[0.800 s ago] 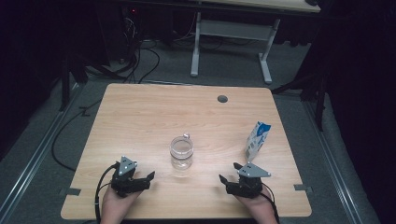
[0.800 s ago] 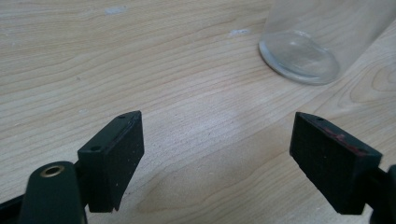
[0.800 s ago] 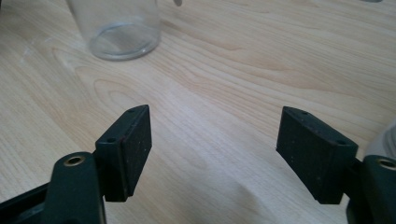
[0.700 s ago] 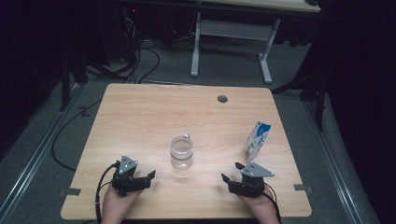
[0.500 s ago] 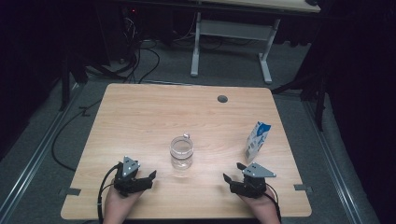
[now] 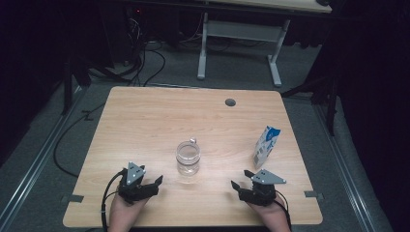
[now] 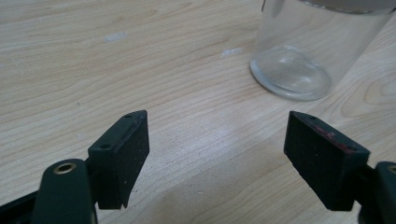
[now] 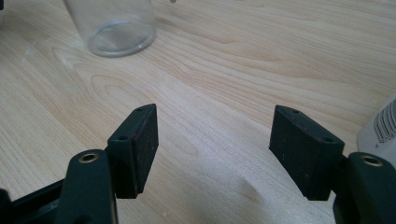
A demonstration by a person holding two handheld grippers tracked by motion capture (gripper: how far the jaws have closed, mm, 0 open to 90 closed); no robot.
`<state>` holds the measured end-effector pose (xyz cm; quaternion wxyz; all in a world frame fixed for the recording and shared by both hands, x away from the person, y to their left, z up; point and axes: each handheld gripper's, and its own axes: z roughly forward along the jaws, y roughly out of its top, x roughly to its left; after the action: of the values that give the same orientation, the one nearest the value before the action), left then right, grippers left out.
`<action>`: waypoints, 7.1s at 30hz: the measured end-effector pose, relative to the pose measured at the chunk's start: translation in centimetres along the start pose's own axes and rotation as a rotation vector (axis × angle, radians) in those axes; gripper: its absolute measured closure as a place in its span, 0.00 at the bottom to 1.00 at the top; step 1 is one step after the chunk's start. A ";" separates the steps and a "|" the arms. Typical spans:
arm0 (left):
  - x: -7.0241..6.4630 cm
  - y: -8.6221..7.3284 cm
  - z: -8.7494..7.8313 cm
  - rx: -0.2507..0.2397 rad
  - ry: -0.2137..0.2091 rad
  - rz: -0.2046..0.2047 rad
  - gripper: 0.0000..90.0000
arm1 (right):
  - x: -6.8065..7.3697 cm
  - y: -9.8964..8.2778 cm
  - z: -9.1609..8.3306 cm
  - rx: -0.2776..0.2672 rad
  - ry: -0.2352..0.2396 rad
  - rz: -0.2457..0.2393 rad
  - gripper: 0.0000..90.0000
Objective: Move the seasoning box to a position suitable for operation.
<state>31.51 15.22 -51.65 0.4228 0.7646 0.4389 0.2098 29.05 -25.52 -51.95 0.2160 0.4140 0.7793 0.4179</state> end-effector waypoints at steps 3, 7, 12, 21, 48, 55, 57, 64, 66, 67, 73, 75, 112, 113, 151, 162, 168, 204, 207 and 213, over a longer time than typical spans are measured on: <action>-0.1 0.1 -0.2 -0.018 -0.003 -0.009 0.29 | -0.3 -0.2 -0.4 -0.010 -0.009 -0.012 0.37; -0.5 0.1 -0.3 -0.021 0.008 0.005 0.34 | -0.7 -0.4 -0.8 -0.016 -0.019 -0.018 0.37; -1.0 0.6 -0.3 -0.015 -0.002 0.005 0.36 | -1.2 -0.4 -0.9 -0.014 -0.014 -0.010 0.38; -2.2 3.0 -1.1 -0.034 -0.029 0.038 0.41 | -0.8 0.0 -0.7 -0.006 0.005 -0.029 0.40; -3.5 9.3 0.8 -0.074 -0.070 0.027 0.38 | -0.9 0.2 -0.7 -0.011 0.020 -0.019 0.40; -3.8 11.3 2.7 -0.058 -0.069 0.030 0.39 | -0.8 0.2 -0.6 -0.013 0.024 -0.018 0.40; -3.9 11.6 3.2 -0.056 -0.072 0.021 0.41 | -0.9 0.2 -0.7 -0.011 0.022 -0.016 0.41; -3.9 12.9 4.6 -0.038 -0.063 0.013 0.42 | -0.8 0.3 -0.7 -0.018 0.029 -0.019 0.41; -3.9 13.1 4.8 -0.035 -0.059 0.018 0.42 | -0.8 0.3 -0.7 -0.018 0.030 -0.019 0.41; -3.9 13.2 5.0 -0.033 -0.059 0.021 0.42 | -0.8 0.3 -0.7 -0.018 0.031 -0.020 0.41; -3.8 13.8 5.9 -0.018 -0.058 0.013 0.47 | -0.6 0.4 -0.7 -0.017 0.033 -0.022 0.41; -3.9 13.9 6.4 -0.005 -0.041 0.031 0.52 | -0.6 0.4 -0.7 -0.016 0.033 -0.025 0.41; -4.5 14.4 7.8 0.074 -0.062 0.031 1.00 | 0.0 0.5 -0.6 -0.004 0.031 -0.044 0.41; -4.5 14.4 7.8 0.074 -0.062 0.031 1.00 | 0.0 0.6 -0.7 -0.005 0.032 -0.042 0.41; -5.8 11.9 5.3 0.052 -0.110 0.006 1.00 | 0.0 0.6 -0.7 -0.008 0.029 -0.042 0.41; -3.1 10.0 1.7 -0.080 -0.027 0.028 1.00 | 0.0 0.5 -0.7 -0.007 0.032 -0.046 0.40; -1.8 6.7 1.4 -0.126 -0.053 -0.006 0.96 | 0.1 0.6 -0.5 -0.008 0.048 -0.036 0.41; -4.8 3.8 1.9 -0.083 -0.109 0.070 1.00 | 0.0 0.5 -0.9 -0.042 -0.001 -0.038 0.45; -5.4 3.6 1.6 -0.080 -0.125 0.072 1.00 | 0.1 0.6 -1.0 -0.045 0.000 -0.040 0.45; -6.2 3.2 1.2 -0.085 -0.141 0.091 1.00 | 0.2 0.7 -1.0 -0.050 0.006 -0.045 0.46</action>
<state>30.68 8.56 -49.33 0.4749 0.7779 0.3636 0.1927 28.53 -25.60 -50.79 0.2333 0.3898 0.7783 0.4335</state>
